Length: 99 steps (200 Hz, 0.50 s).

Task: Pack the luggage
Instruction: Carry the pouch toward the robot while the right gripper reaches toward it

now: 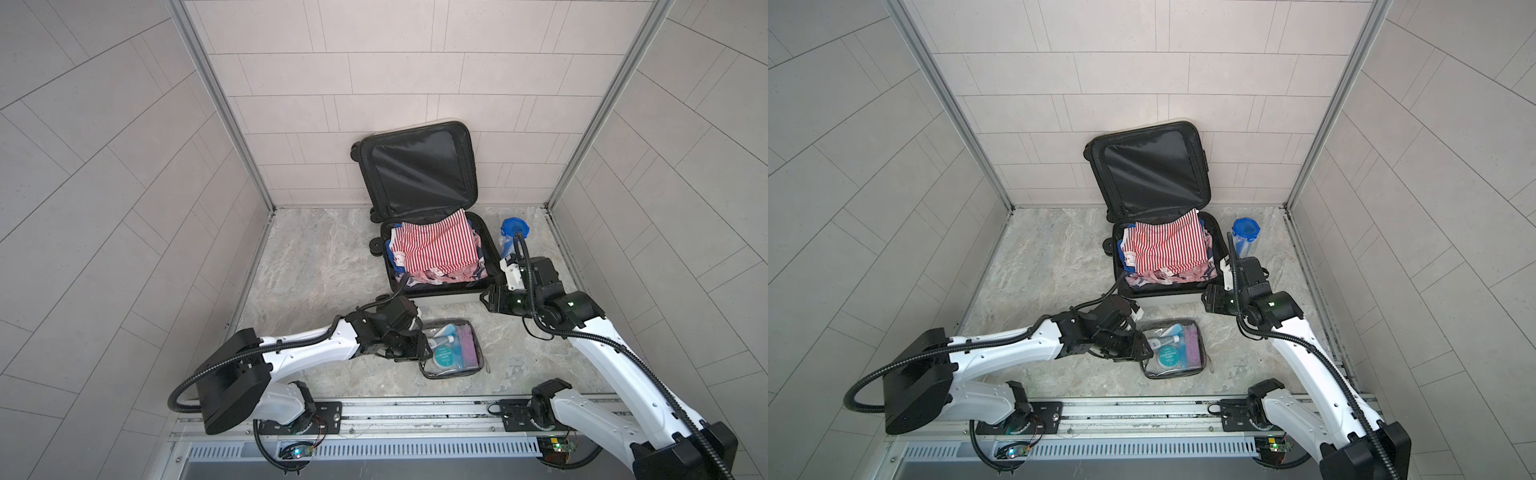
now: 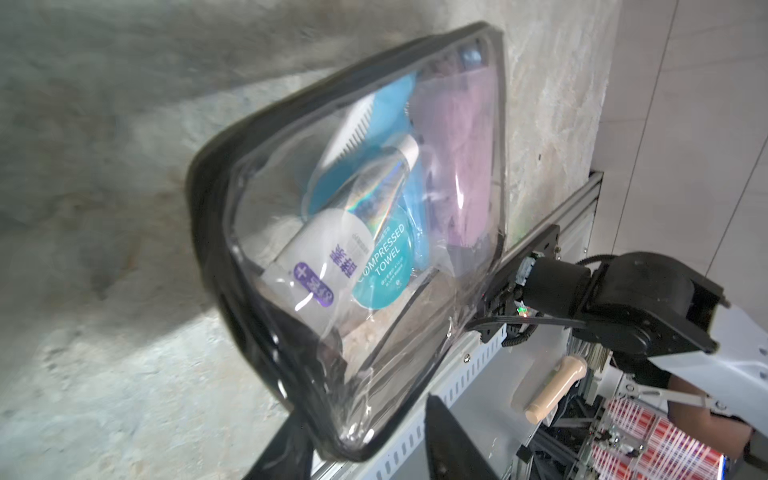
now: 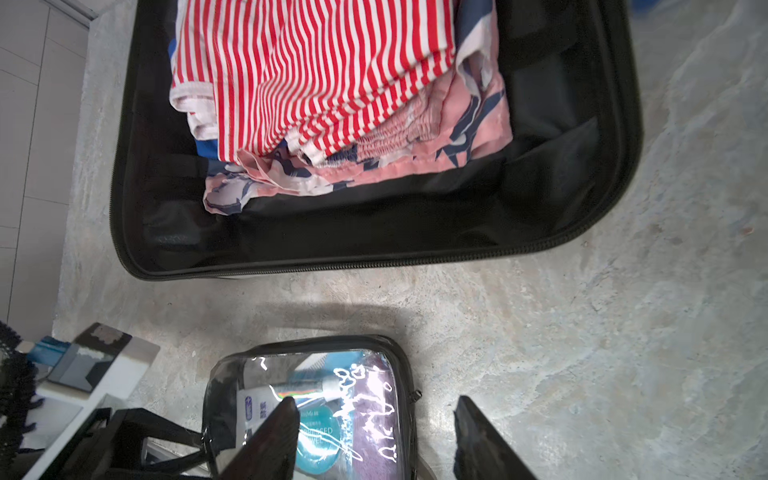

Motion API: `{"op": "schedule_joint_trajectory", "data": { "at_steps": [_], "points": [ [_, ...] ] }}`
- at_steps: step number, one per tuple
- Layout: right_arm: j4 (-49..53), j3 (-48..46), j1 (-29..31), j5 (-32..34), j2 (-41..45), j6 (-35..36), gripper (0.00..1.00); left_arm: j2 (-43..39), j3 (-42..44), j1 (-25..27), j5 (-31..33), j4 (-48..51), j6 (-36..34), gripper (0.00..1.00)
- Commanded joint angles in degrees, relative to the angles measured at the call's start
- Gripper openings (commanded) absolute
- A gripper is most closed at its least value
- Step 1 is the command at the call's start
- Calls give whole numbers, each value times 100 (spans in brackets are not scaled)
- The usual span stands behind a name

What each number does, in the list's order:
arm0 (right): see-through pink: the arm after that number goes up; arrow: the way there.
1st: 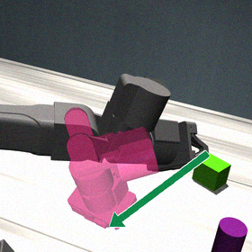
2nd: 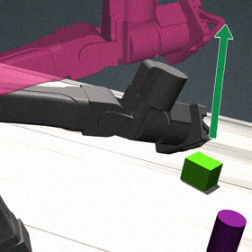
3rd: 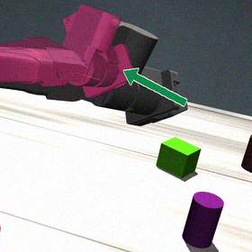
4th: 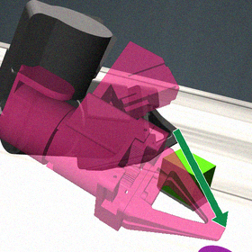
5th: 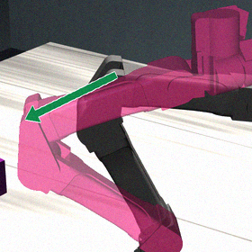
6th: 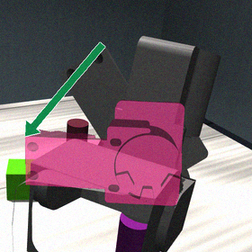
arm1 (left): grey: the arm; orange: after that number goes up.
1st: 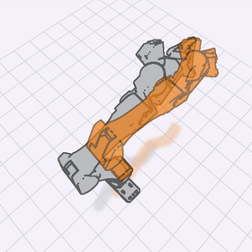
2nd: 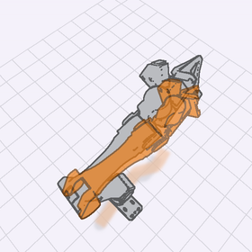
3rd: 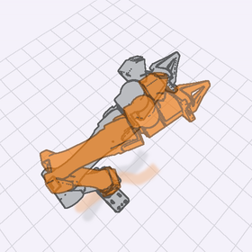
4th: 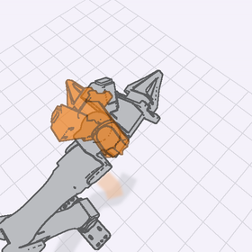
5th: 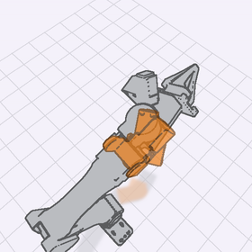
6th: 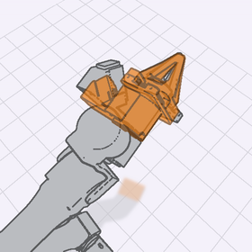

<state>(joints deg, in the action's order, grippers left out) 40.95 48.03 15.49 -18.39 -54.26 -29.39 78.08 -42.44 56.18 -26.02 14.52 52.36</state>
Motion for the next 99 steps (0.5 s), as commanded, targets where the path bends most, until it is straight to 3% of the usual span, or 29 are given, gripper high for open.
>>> {"op": "schedule_joint_trajectory", "data": {
  "at_steps": [1, 99],
  "points": [
    [-171, -262, 51, -220, 66, -155, 63, -62, -101, -19, 268, 520, -245, 61],
    [-462, -1221, 234, -825, -66, -120, 65, 16, -708, -2, 421, 1246, -280, 64]
  ]
}}
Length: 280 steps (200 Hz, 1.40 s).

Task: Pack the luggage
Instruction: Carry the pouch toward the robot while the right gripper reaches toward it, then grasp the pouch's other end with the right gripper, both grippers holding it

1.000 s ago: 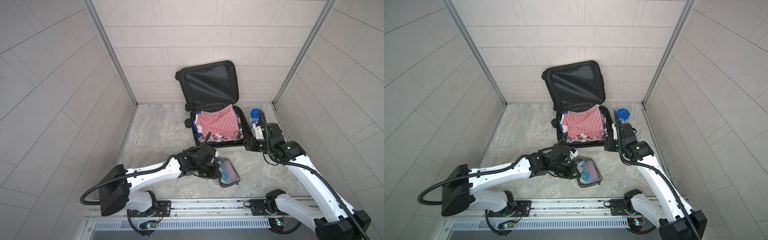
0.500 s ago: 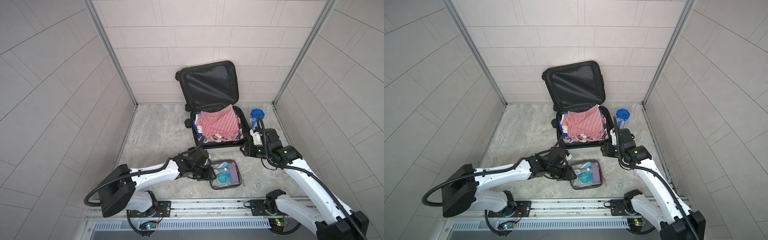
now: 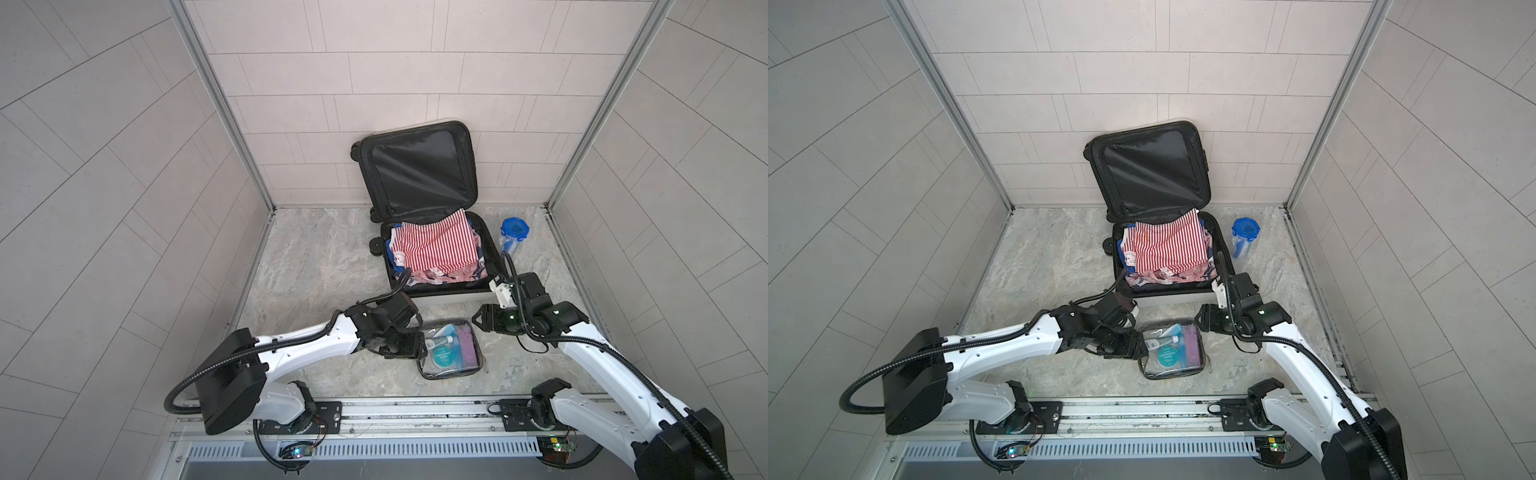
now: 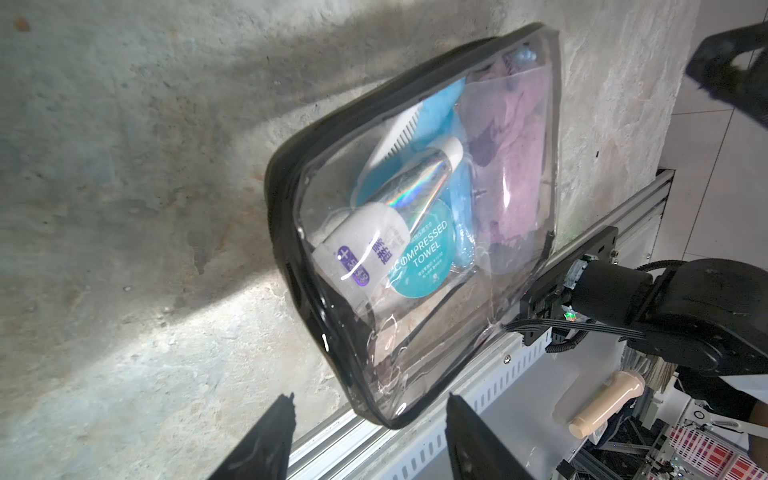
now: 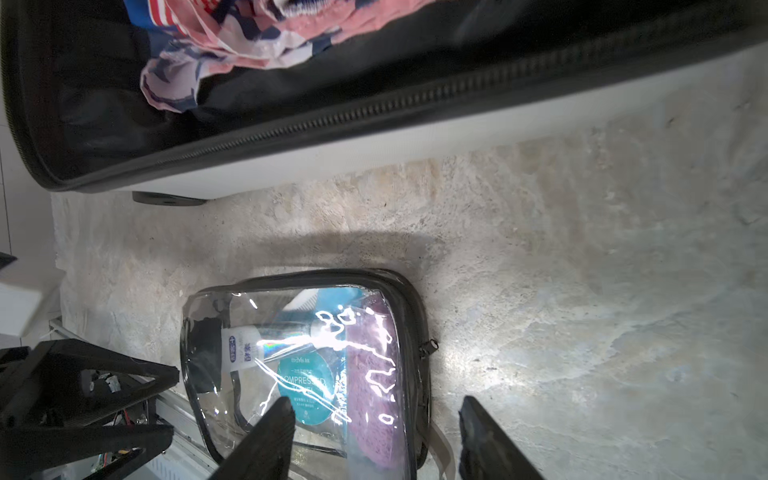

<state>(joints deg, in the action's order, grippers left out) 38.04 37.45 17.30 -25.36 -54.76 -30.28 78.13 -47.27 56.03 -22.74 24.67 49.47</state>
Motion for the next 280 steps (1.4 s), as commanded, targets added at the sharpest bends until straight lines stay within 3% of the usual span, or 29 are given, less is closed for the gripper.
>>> {"op": "schedule_joint_trajectory", "data": {
  "at_steps": [1, 114, 172, 220, 255, 280],
  "points": [
    [-171, -163, 53, -128, -15, -31, 65, 15, -227, 18, 94, 232, 9, 64],
    [-1206, -1132, 333, -407, -326, -490, 63, 936, -454, 114, 142, -338, 216, 59],
    [-1651, -1408, 753, -307, -63, -1036, 51, 1242, -519, 154, 164, -446, 225, 53],
    [-1438, -1268, 993, -110, 420, -1348, 35, 1237, -521, 154, 147, -497, 221, 28],
    [-1202, -1011, 1007, -201, 901, -1556, 16, 873, -661, 178, 159, -187, 208, 8],
    [-1054, -609, 1072, -357, 1113, -1707, 5, 508, -989, 205, 262, 267, 112, 0]
  ]
}}
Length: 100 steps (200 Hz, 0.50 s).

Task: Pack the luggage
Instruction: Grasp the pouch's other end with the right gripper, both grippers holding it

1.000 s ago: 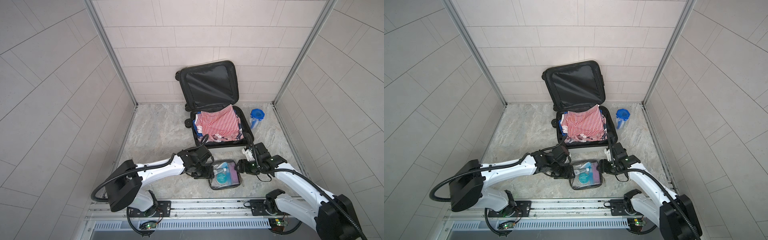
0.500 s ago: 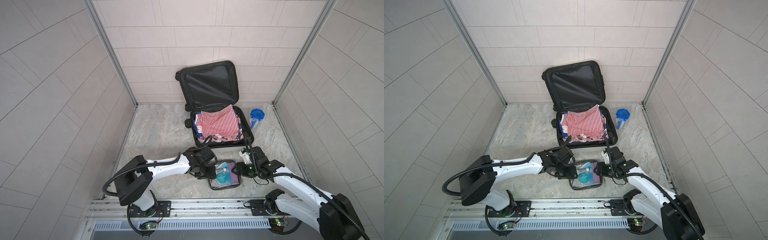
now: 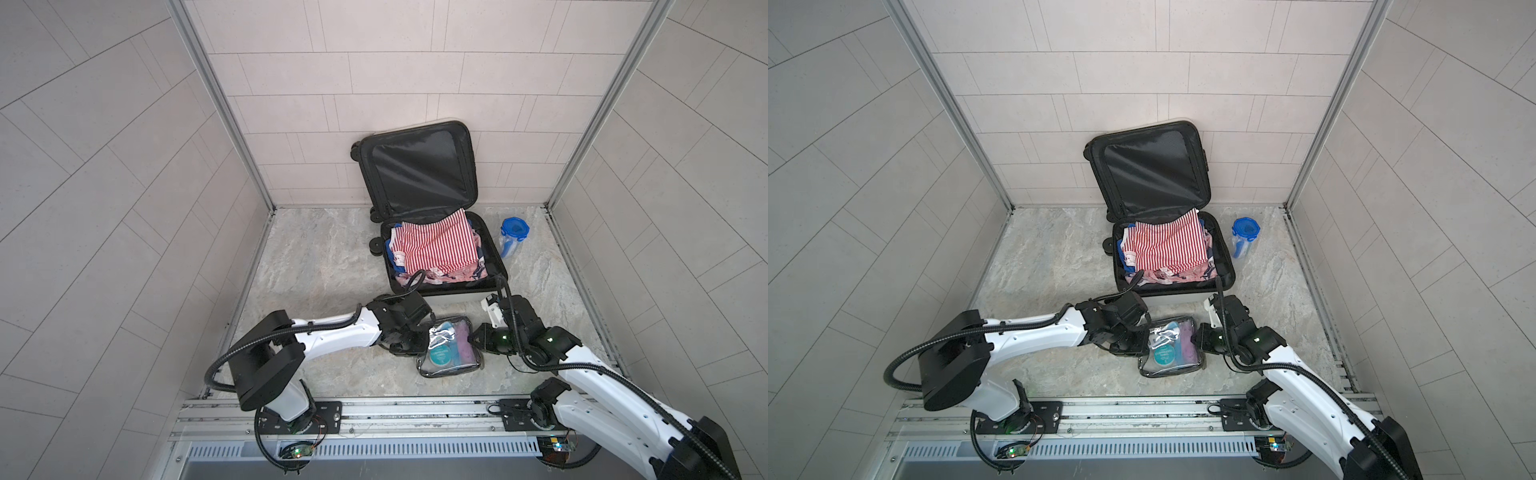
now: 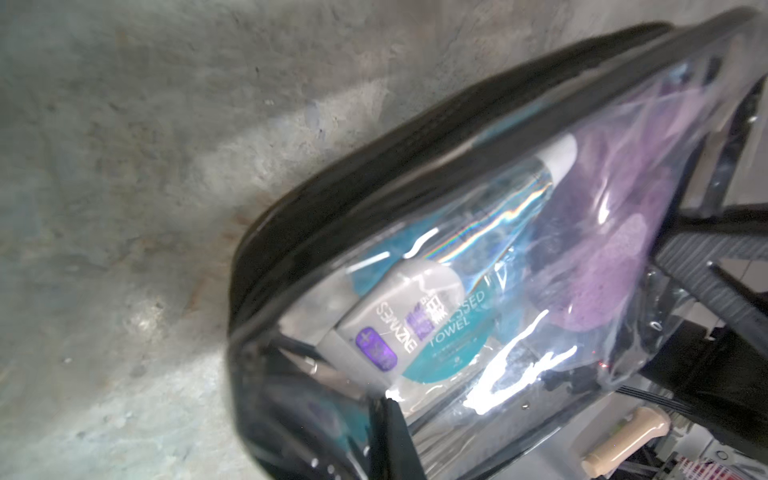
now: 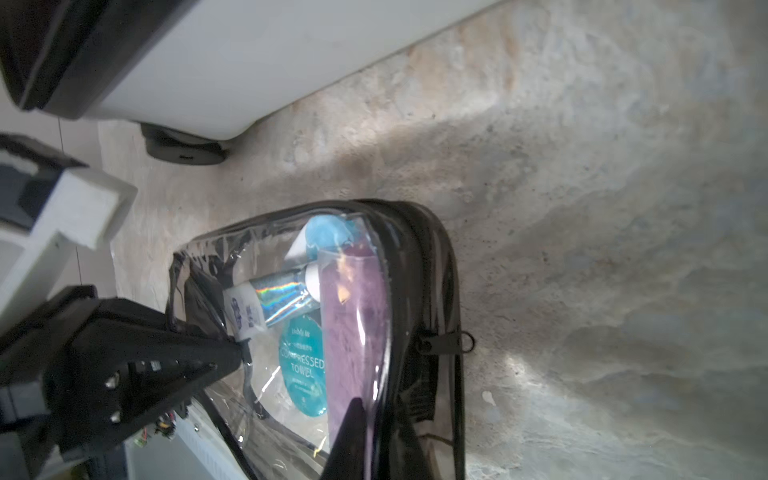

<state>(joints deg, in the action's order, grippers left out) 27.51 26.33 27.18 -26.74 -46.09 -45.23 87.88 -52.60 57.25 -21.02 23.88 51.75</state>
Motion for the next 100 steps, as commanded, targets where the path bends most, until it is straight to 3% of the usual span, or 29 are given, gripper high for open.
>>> {"op": "schedule_joint_trajectory", "data": {
  "at_steps": [1, 40, 64, 100],
  "points": [
    [9, 526, 89, -218, 256, -217, 5, -483, -472, 83, 94, 363, -118, 0],
    [223, 1547, 105, -181, 189, -245, 0, -809, -1412, 68, 520, 1224, -440, 0],
    [-29, 2059, 105, 214, -86, -204, 0, -742, -2208, 2, 1201, 1686, -855, 0],
    [-379, 3153, 89, 565, -1093, 193, 0, -260, -3405, -713, 1247, 2207, -1573, 0]
  ]
}}
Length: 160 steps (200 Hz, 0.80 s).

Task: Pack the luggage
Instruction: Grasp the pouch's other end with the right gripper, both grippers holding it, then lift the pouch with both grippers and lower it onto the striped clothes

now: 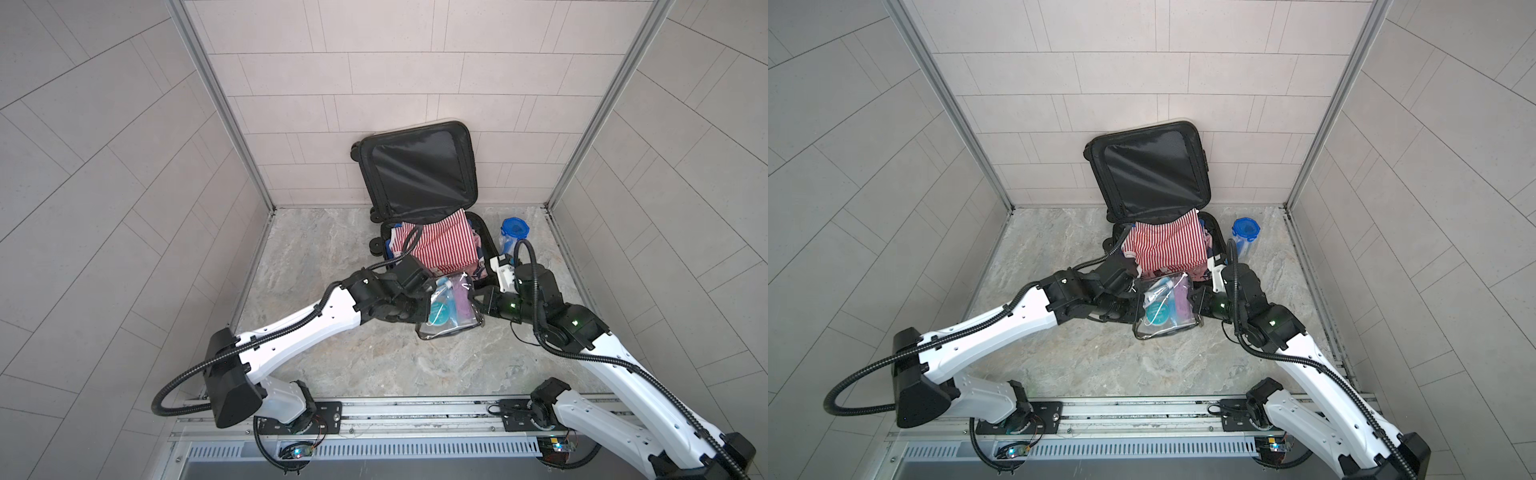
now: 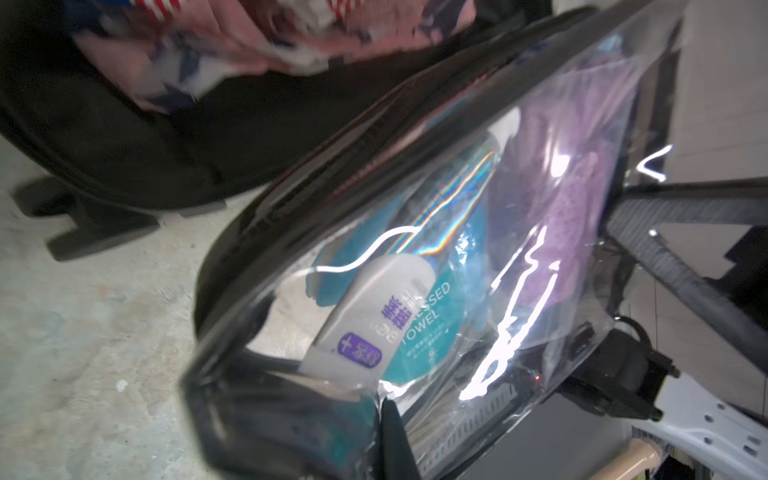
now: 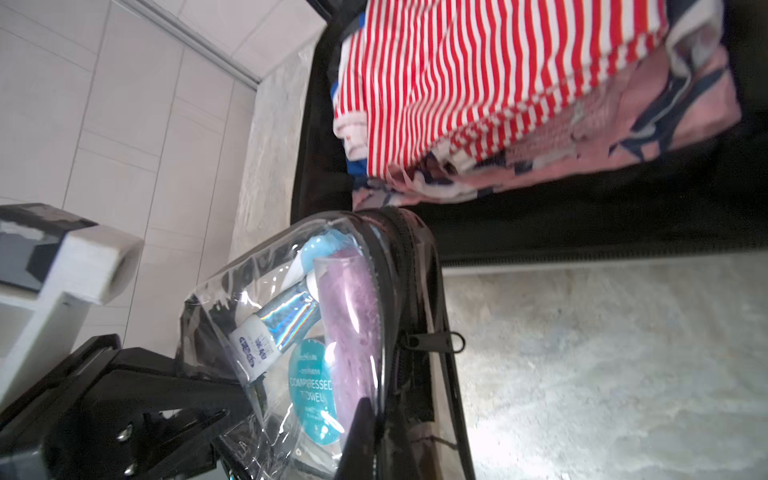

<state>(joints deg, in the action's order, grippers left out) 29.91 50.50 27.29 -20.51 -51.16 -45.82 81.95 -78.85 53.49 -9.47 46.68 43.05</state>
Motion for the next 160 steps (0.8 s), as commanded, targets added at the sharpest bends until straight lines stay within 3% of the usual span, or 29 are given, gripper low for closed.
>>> {"op": "schedule_joint_trajectory", "data": {
  "at_steps": [1, 51, 92, 160],
  "points": [
    [-615, 778, 85, -54, -622, 264, 0, 349, -816, -356, 85, -59, -720, 0],
    [-590, 2556, -15, 35, -2492, 712, 0, 1508, -2471, -1204, -252, 468, -1387, 0],
    [-153, 3963, -221, -145, -3970, 1044, 0, 2438, -3293, -1761, -451, 586, -1619, 0],
    [449, 5582, -459, -379, -6100, 1317, 0, 3701, -3773, -2615, -1022, 324, -1606, 0]
  ]
}}
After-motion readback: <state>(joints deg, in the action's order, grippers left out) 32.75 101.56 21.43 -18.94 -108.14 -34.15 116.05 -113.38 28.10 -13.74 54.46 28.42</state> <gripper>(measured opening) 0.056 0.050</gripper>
